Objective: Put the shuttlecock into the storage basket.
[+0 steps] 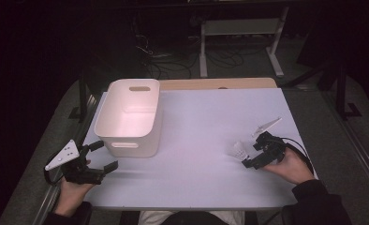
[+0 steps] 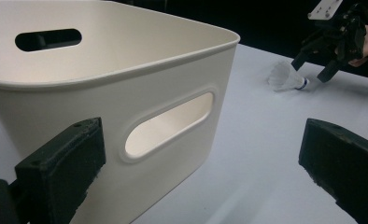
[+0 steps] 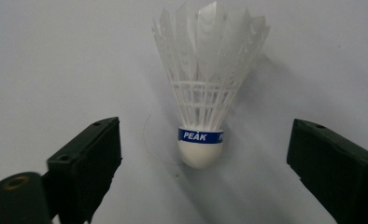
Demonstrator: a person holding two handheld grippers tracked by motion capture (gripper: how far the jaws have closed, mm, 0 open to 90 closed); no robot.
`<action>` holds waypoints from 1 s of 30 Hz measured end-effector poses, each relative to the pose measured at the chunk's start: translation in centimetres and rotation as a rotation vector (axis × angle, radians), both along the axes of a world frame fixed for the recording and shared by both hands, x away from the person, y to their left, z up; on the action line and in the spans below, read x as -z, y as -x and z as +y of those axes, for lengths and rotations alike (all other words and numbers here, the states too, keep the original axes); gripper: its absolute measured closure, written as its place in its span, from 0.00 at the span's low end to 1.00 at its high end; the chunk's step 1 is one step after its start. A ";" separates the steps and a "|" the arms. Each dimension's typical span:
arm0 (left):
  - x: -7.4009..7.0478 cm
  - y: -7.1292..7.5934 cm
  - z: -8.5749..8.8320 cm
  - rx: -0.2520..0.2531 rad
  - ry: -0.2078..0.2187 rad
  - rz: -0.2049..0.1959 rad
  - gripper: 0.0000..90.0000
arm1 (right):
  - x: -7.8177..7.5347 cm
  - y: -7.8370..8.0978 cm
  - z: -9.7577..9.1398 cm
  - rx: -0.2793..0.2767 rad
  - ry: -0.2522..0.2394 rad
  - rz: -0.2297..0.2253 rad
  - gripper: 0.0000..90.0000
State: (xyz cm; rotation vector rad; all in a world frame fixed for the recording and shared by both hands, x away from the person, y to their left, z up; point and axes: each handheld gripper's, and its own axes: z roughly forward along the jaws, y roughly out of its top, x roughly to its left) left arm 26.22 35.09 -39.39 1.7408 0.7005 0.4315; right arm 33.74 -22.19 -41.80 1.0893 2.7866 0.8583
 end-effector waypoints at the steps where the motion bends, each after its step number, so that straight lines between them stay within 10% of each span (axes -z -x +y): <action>1: 0.0 0.0 0.0 0.000 0.000 0.000 0.00 | 0.0 0.0 0.0 0.000 0.003 0.003 0.15; 30: 0.0 0.0 0.0 -0.003 0.000 -0.002 0.00 | 0.9 -0.4 0.6 -0.022 0.056 0.041 0.63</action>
